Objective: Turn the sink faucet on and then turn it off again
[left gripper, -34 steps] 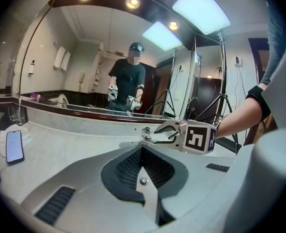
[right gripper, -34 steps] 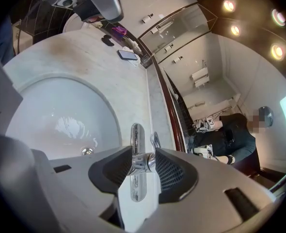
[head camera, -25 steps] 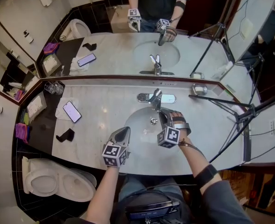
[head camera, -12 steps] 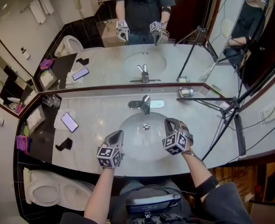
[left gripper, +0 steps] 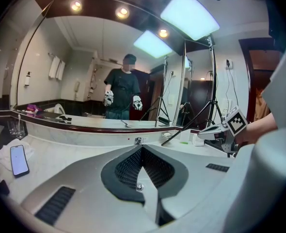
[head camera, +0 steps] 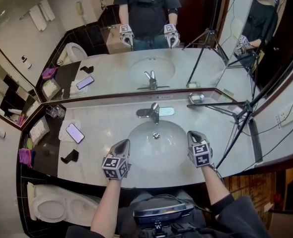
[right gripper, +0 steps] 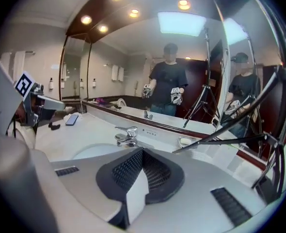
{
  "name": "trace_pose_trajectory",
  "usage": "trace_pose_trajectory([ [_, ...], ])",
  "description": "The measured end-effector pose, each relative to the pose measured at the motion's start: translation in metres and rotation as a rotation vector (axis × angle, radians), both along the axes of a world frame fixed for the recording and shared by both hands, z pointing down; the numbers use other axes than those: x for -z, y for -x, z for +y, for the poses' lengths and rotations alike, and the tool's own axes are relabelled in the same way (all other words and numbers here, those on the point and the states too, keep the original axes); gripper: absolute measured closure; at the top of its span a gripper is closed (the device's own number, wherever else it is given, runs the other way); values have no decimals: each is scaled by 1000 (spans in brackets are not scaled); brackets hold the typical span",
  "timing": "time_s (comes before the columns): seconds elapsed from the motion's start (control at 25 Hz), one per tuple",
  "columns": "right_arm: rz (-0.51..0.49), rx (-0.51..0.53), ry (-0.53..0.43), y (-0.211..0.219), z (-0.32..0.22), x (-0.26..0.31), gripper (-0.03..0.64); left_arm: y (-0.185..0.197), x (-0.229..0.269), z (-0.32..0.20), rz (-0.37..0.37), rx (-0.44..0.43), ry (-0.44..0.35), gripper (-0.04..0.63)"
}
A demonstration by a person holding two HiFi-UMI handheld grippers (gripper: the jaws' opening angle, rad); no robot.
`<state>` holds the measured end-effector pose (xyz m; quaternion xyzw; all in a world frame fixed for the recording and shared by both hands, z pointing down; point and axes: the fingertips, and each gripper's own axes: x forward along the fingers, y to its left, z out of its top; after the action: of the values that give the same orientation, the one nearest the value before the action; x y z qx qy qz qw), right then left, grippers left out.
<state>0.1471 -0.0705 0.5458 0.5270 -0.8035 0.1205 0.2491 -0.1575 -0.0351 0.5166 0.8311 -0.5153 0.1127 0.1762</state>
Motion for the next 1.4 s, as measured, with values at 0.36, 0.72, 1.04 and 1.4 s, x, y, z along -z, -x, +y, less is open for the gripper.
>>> trace_pose_trajectory([
  [0.36, -95, -68, 34, -28, 18, -21, 600, -7, -3, 4, 3, -23, 6, 592],
  [0.72, -67, -63, 51, -33, 28, -31, 600, -13, -4, 7, 1, -29, 9, 592],
  [1.04, 185, 47, -27, -17, 16, -23, 595, -16, -8, 2, -7, -23, 13, 592],
  [1.4, 565, 331, -199, 43, -29, -26, 482, -23, -20, -15, -23, -36, 27, 592],
])
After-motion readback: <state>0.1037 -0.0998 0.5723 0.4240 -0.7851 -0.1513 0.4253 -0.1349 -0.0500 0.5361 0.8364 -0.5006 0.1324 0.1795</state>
